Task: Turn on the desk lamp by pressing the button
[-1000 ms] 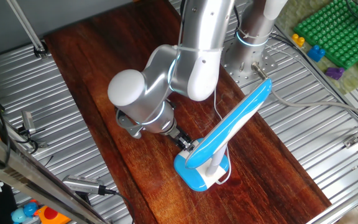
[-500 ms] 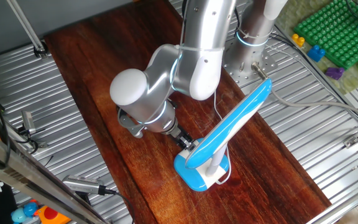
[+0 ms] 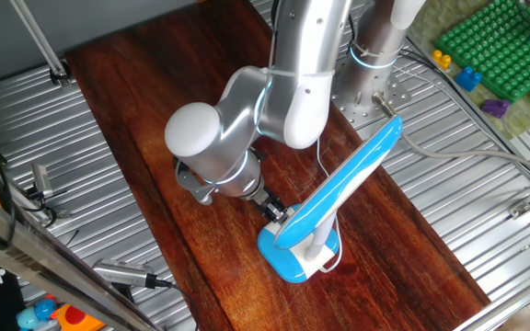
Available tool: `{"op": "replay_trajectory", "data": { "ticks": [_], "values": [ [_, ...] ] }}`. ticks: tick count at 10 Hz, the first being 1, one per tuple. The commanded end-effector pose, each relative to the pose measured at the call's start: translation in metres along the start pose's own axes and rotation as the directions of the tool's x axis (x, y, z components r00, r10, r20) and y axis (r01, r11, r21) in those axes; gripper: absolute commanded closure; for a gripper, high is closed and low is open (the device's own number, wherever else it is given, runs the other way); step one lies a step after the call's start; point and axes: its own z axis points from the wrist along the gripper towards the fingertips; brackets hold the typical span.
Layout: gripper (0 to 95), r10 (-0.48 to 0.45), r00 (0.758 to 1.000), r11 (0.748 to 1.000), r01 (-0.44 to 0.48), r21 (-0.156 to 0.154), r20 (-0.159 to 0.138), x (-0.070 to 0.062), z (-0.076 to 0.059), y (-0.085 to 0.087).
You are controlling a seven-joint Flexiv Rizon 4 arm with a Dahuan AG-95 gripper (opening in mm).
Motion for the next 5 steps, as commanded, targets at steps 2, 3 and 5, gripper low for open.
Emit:
{"op": "replay_trajectory", "data": {
  "ticks": [2, 3, 5],
  "values": [
    [57.0, 0.002, 1.000, 1.000, -0.002, 0.001, 0.002, -0.0043, 0.0064, 0.0013],
    [57.0, -0.007, 1.000, 1.000, 0.007, 0.007, -0.006, -0.0037, 0.0058, 0.0010],
    [57.0, -0.012, 1.000, 1.000, 0.012, -0.001, 0.001, -0.0001, 0.0007, -0.0011]
  ]
}}
